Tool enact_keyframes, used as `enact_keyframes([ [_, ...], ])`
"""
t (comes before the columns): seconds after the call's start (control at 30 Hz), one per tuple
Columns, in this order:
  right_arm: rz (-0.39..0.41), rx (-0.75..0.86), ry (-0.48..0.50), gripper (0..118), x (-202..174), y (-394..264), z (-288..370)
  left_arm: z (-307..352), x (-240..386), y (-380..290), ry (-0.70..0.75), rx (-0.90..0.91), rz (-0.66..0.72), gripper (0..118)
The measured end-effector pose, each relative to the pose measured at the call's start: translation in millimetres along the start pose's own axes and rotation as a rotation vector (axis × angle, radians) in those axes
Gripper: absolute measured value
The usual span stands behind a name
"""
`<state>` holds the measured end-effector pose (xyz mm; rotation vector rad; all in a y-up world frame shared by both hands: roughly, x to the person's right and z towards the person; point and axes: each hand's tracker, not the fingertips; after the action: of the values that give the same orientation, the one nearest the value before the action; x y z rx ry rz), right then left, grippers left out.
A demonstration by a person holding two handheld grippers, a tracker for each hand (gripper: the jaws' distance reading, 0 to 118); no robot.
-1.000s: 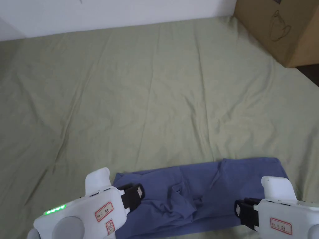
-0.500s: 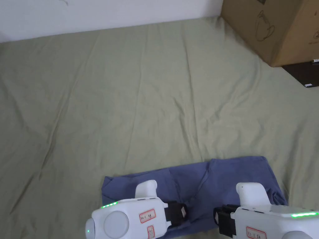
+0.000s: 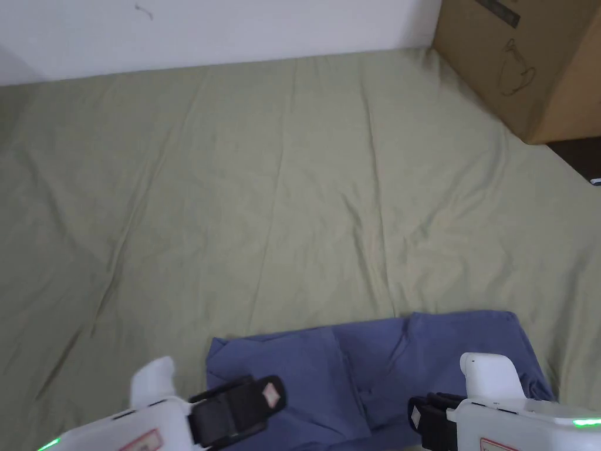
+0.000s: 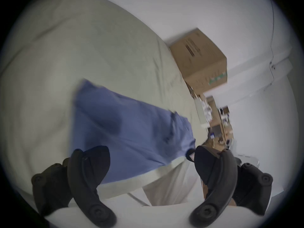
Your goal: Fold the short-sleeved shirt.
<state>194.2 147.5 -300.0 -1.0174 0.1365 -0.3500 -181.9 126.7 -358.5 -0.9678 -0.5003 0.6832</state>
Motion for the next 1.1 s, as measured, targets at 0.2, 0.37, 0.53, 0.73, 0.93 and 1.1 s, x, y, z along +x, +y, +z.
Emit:
enact_keyframes([
  [0.2, 0.083, 0.01, 0.059, 0, -26.9, -0.1, -3.1, 18.7, -69.8, -4.8, 0.102, -0.031, 0.156, 106],
  [0.37, 0.168, 0.008, 0.081, 0, -50.8, -1.1, -6.8, 5.4, -92.4, -8.8, -0.067, 0.04, 0.326, 106],
  [0.53, 0.184, -0.015, 0.094, 0, -57.7, -0.4, -12.3, -33.0, -100.1, -5.9, -0.255, -0.045, 0.413, 103],
  [0.73, 0.18, -0.026, 0.08, 0, -57.2, 0.2, -12.4, -68.9, -97.7, -18.4, -0.167, -0.144, 0.43, 17],
  [0.93, 0.185, -0.047, 0.053, 0, -58.3, 3.9, -12.9, -50.1, -94.7, -2.5, -0.168, -0.146, 0.318, 15],
  [1.1, 0.183, -0.023, 0.056, 0, -66.7, 5.1, -9.9, -7.3, -102.0, 20.9, -0.157, -0.093, 0.259, 13],
])
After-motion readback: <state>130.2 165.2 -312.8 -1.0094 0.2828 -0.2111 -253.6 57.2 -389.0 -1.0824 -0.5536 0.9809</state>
